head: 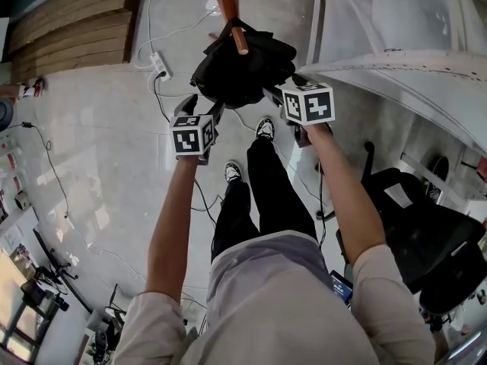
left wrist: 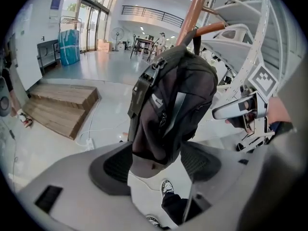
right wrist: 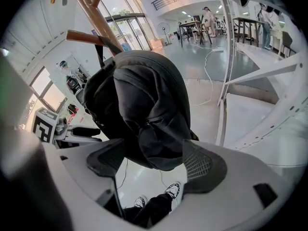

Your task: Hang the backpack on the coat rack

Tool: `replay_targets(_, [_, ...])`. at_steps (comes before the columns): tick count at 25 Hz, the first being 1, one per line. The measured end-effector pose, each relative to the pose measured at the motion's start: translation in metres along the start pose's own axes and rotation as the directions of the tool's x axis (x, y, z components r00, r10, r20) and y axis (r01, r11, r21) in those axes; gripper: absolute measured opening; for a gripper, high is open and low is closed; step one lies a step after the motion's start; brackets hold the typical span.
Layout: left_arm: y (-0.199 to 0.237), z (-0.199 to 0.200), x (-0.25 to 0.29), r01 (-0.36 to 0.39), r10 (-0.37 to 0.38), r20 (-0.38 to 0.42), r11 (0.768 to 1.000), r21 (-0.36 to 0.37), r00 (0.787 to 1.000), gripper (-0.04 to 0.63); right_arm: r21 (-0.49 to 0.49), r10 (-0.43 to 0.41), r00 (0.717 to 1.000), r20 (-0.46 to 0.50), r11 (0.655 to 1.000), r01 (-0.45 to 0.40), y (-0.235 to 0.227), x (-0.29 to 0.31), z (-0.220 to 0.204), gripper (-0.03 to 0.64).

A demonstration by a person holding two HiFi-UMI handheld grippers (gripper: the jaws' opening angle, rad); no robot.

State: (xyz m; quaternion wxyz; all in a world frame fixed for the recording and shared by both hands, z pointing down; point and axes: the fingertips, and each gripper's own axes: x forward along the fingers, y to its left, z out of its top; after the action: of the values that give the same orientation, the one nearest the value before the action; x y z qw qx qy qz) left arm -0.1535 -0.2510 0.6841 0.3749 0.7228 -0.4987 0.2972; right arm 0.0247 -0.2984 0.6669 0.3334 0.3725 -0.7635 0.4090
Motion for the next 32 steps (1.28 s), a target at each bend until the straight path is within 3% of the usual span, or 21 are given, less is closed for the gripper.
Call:
replay_targets(9, [-0.018,-0.002,-0.029,0.020,-0.020,0.025,1.000,-0.006,1.000,0.284,-0.008,0.010,0.998,0.055,1.000,-0.009,0.019,-0.033,-0.006,0.379])
replay_targets(15, [-0.039,0.001,-0.054,0.071,-0.069,0.070,0.997,-0.029,0.995,0.223,-0.005,0.026,0.996,0.084,1.000,-0.026,0.040,-0.057,-0.015,0.366])
replay_targets(21, [-0.063,0.002,-0.085,0.084,-0.085,0.113,0.996,0.017,0.990,0.184,-0.013,0.046,0.992,0.119,0.999,-0.045,0.061,-0.085,-0.025,0.344])
replay_targets(25, [-0.073,-0.006,-0.101,0.130,-0.131,0.092,0.991,0.017,0.987,0.162,0.008,0.080,0.982,0.169,0.997,-0.083,0.079,-0.103,-0.026,0.323])
replay_targets(32, [-0.081,-0.012,-0.138,0.131,-0.132,0.109,0.991,0.016,0.985,0.129,-0.002,0.083,0.971,0.226,0.996,-0.085,0.103,-0.139,-0.036,0.243])
